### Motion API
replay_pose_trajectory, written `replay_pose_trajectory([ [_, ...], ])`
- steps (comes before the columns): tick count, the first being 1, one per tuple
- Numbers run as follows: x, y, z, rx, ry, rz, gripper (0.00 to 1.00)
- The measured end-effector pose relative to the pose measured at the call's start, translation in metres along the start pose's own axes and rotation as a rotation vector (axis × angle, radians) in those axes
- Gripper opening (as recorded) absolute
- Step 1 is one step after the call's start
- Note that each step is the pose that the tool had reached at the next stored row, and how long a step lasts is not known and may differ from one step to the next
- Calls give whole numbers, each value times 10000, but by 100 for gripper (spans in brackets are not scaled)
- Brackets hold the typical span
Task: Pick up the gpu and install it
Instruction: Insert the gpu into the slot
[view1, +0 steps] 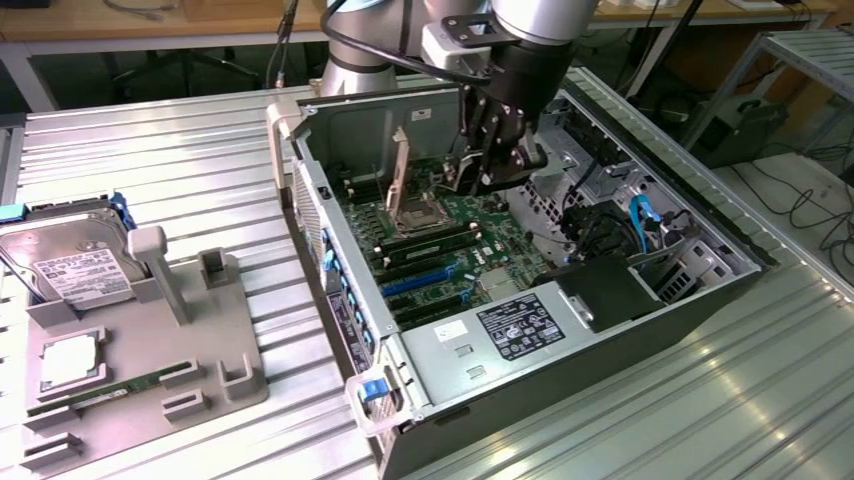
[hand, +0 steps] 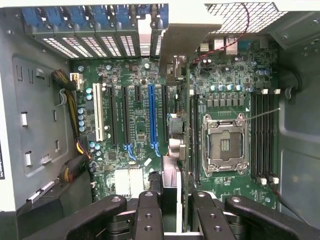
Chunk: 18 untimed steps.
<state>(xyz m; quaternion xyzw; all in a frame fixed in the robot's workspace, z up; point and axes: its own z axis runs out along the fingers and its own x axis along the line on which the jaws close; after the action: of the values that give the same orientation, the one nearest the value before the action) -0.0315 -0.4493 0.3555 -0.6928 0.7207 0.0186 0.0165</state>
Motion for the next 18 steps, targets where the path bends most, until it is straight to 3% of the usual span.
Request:
replay_pose_trajectory([
  [9, 6, 36, 42, -1, 0, -7, 28],
  [18, 15, 51, 164, -16, 1, -7, 28],
])
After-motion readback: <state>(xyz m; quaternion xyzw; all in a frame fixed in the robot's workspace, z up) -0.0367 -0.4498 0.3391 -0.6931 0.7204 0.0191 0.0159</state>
